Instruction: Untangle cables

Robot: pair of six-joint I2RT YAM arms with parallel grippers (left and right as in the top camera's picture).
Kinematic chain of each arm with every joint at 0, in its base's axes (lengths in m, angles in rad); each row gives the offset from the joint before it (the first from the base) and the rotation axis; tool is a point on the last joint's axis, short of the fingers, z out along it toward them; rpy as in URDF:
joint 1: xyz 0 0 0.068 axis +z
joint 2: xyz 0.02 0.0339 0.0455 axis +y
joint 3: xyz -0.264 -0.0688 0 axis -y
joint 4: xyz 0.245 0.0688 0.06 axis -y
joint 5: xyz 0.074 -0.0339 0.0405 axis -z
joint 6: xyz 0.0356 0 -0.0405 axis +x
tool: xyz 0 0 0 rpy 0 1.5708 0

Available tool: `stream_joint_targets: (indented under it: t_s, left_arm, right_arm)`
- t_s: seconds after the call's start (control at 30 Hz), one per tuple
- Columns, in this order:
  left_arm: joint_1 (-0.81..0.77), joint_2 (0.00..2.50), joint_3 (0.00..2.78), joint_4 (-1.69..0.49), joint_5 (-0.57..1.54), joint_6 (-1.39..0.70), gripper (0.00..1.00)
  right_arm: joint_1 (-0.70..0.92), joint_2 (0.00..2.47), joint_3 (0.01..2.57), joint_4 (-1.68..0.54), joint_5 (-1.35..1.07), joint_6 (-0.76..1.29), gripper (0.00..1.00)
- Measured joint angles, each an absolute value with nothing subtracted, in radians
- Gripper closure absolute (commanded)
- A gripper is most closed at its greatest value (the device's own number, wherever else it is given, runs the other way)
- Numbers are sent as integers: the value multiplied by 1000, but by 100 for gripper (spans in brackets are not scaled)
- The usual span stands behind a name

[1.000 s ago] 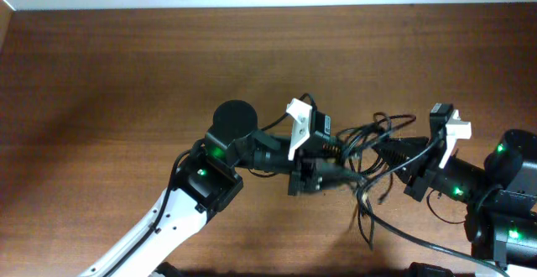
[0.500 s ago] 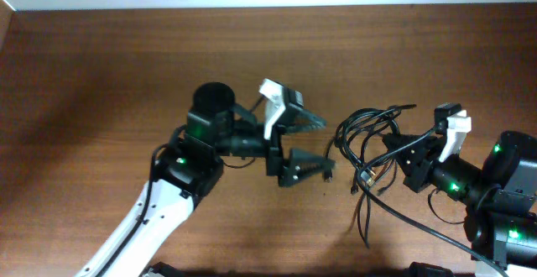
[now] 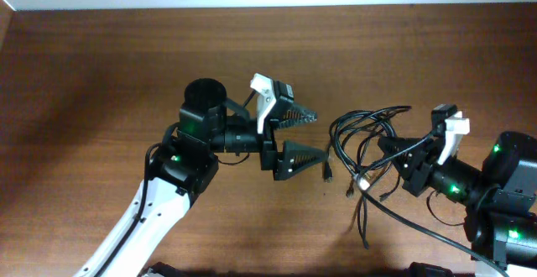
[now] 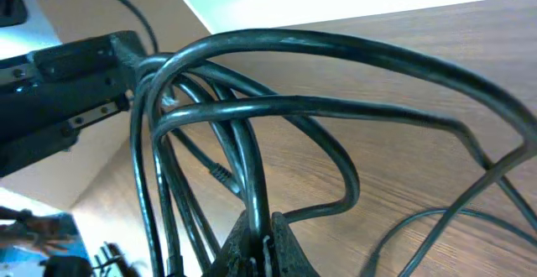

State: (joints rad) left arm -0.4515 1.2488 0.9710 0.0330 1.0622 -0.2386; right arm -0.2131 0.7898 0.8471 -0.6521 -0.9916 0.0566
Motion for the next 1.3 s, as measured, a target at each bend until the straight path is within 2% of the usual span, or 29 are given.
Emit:
stream_joint_targets:
  t_s: [0.3, 0.33, 0.4, 0.47, 0.53, 0.67, 0.83, 0.9, 1.0, 1.07, 1.3]
  left_arm:
    - [-502, 1250, 971, 53, 1034, -239, 1]
    - [-504, 1253, 971, 57, 1034, -239, 4]
    - [-505, 1266, 971, 64, 1032, -238, 26]
    - [-509, 1277, 971, 64, 1028, -236, 40]
    - [-520, 1287, 971, 67, 1023, -231, 44]
    - [-541, 1297, 971, 67, 1020, -231, 43]
    - [-542, 1308, 971, 37, 984, -235, 74]
    - [-542, 1315, 974, -16, 934, -227, 78]
    - [-543, 1322, 974, -110, 823, -229, 81]
    - [-543, 1324, 974, -163, 730, -228, 75]
    - [-541, 1325, 974, -224, 512, -231, 75]
  right_arm:
    - [-213, 790, 847, -654, -1069, 56, 96]
    - [-213, 790, 847, -654, -1076, 56, 96]
    - [-213, 790, 847, -654, -1084, 57, 96]
    - [-213, 790, 847, -654, -1084, 56, 96]
    - [-213, 790, 847, -654, -1084, 56, 96]
    - [-213, 790, 847, -654, -1088, 56, 96]
    - [-213, 790, 847, -650, -1104, 56, 96]
    - [-213, 790, 847, -643, -1120, 56, 96]
    - [-213, 790, 847, -620, -1145, 56, 96]
    - [-213, 790, 847, -617, -1155, 56, 96]
    - [-213, 790, 847, -616, -1180, 56, 96]
